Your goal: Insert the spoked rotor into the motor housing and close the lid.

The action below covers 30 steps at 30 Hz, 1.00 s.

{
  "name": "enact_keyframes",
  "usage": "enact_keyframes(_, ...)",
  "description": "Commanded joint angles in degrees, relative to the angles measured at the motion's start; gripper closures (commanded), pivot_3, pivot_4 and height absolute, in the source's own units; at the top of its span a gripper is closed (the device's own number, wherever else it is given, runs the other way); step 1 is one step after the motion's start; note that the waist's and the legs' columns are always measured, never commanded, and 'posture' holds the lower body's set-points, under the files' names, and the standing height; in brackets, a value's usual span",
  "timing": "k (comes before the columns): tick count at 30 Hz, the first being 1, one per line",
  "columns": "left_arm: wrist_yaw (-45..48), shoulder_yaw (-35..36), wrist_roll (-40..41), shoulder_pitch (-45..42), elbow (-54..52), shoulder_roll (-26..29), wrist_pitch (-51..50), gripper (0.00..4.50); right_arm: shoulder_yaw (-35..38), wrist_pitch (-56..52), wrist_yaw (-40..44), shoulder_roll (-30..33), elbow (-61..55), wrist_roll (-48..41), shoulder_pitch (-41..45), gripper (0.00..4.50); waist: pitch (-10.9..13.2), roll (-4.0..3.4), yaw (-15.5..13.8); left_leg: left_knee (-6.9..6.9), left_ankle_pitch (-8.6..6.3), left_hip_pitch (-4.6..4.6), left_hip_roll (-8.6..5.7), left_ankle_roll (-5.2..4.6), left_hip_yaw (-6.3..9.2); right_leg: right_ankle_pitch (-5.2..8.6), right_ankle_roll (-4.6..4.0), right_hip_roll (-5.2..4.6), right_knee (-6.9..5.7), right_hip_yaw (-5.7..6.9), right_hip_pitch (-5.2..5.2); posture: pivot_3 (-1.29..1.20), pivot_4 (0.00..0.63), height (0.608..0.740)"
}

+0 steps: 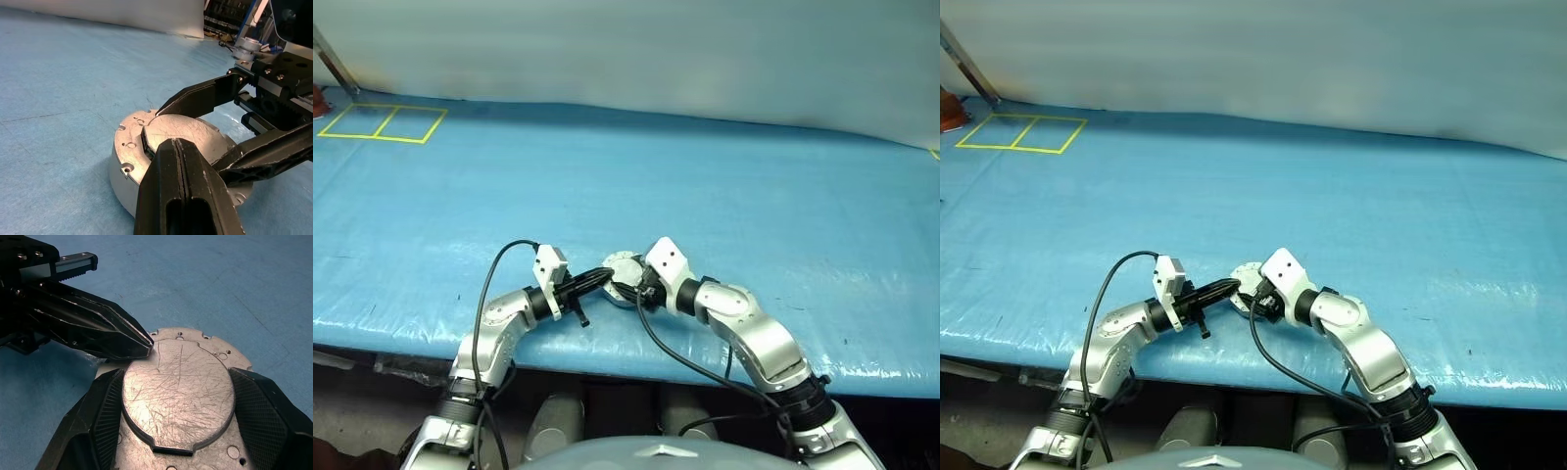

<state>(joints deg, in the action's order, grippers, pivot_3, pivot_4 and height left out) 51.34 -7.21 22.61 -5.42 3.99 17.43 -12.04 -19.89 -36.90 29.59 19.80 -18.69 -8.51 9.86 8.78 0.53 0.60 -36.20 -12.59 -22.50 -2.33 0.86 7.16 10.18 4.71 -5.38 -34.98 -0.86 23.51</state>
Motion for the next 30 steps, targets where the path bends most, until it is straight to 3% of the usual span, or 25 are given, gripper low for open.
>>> enact_keyframes(1,-0.1,0.1,-0.7,2.2,-0.8,1.4,-1.2,4.50,0.8,-2.3,-1.2,0.9,1.2,1.0,-1.5,1.47,0.0,0.03,0.0,0.00,0.00,0.00,0.00,0.00,0.03,0.00,0.00,0.00,0.01,0.01,0.00,0.00,0.150,0.740)
enact_keyframes(7,-0.7,1.4,-0.6,4.1,-2.2,2.5,-1.3,4.50,0.9,-2.1,-1.1,0.8,1.6,1.1,-0.9,1.47,-0.1,-0.01,0.0,0.00,0.00,-0.01,-0.01,0.00,0.09,0.01,0.00,-0.02,0.03,0.06,-0.01,0.00,0.150,0.740)
enact_keyframes(18,-0.8,3.0,3.1,4.3,-3.8,-0.7,-2.0,4.50,0.6,-2.0,-0.9,1.0,1.9,1.4,-0.4,1.47,0.0,0.00,0.0,0.00,0.00,-0.07,-0.02,0.01,0.10,0.01,0.00,-0.02,0.03,0.08,0.03,0.00,0.150,0.740)
enact_keyframes(25,-0.1,7.4,4.9,5.4,-4.4,2.5,-2.7,4.50,0.9,-2.3,-1.1,1.3,1.3,1.3,-1.3,1.47,0.0,-0.01,0.0,0.05,0.00,-0.09,-0.01,0.00,0.10,0.02,-0.03,-0.03,0.04,0.09,0.08,0.00,0.150,0.740)
enact_keyframes(30,0.2,7.7,7.3,4.8,-5.9,1.5,-3.4,4.50,0.4,-2.2,-1.1,0.9,1.8,1.4,-0.8,1.47,0.0,0.00,0.0,0.05,-0.01,-0.09,-0.02,0.01,0.10,0.03,-0.02,-0.04,0.06,0.09,0.07,0.00,0.150,0.740)
